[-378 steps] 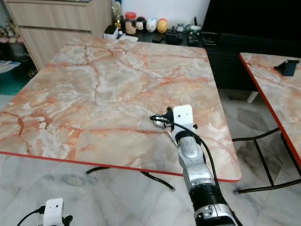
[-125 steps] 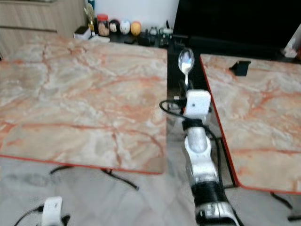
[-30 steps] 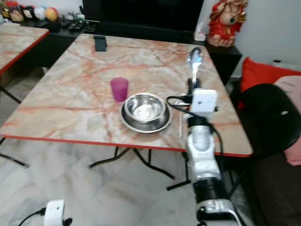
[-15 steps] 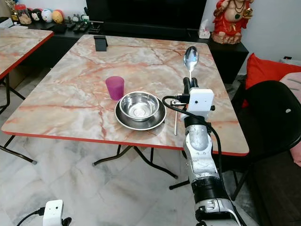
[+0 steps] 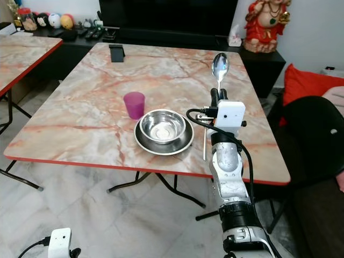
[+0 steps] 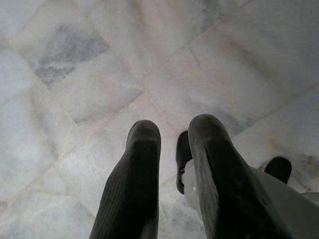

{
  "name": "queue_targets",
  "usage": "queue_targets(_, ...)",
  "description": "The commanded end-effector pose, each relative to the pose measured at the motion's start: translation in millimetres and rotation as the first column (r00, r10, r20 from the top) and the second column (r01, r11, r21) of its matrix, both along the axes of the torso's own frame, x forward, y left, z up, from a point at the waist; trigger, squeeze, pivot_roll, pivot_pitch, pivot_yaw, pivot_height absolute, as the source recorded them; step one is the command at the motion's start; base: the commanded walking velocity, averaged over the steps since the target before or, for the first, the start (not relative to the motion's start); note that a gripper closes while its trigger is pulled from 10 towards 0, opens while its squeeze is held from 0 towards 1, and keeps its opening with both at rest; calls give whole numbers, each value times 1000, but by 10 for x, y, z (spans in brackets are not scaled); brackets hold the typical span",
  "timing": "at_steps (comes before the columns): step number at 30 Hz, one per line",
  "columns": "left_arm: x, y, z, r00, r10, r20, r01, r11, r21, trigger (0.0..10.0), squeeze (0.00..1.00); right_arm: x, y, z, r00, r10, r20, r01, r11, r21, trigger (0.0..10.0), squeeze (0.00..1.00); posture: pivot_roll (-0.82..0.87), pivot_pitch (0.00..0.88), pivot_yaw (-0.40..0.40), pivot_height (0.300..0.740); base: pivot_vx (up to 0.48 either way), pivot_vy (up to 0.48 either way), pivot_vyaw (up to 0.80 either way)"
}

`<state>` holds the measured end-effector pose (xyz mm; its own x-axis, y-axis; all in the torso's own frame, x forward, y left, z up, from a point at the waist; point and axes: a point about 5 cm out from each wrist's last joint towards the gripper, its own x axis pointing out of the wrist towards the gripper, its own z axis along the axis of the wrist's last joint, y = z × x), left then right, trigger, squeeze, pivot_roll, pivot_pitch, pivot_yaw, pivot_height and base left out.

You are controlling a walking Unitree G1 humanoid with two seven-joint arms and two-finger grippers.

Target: Setting the table

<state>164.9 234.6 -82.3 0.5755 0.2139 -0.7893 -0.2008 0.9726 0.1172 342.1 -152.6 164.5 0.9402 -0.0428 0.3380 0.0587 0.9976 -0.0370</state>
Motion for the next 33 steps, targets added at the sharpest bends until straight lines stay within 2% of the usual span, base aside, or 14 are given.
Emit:
queue_targets(1,-23,-6,-13,1000,1,-8,-1,1000,-8,10000,0,21,18,35,1000,3,3,-3,1000,4,10000,0,17,0,-62,740,285,0,0)
queue_targets(14,0,-26,-7,1000,0,0,0,1000,-9,10000,0,29,28,41,1000,0,-1,0,1000,3,10000,0,14,0,-63,740,285,0,0)
queue_targets(20,17,-27,1,1000,-1,6,1,1000,-13,10000,0,38,-17,53,1000,-21,-14,20,1000,-13,10000,0,7,2,-57,740,0,0,0)
queue_targets(24,9,-20,-2,1000,-7,1,7,1000,-11,10000,0,30,-128,-44,993,-90,-82,88,996,-27,10000,0,2,11,-52,740,0,0,0)
queue_targets(28,4,-17,-3,1000,-8,0,8,1000,-10,10000,0,43,-170,-92,984,-121,-132,113,991,-67,10000,0,0,15,-49,740,0,0,0)
queue_targets(32,3,-15,-3,1000,-11,0,11,1000,-9,10000,0,78,-257,-181,961,-168,-221,153,985,-83,10000,0,-1,17,-46,740,0,0,0)
queue_targets(33,5,-14,-1,1000,-12,1,12,1000,-10,10000,0,89,-303,-229,942,-197,-272,182,980,-80,10000,0,-1,15,-45,740,0,0,0)
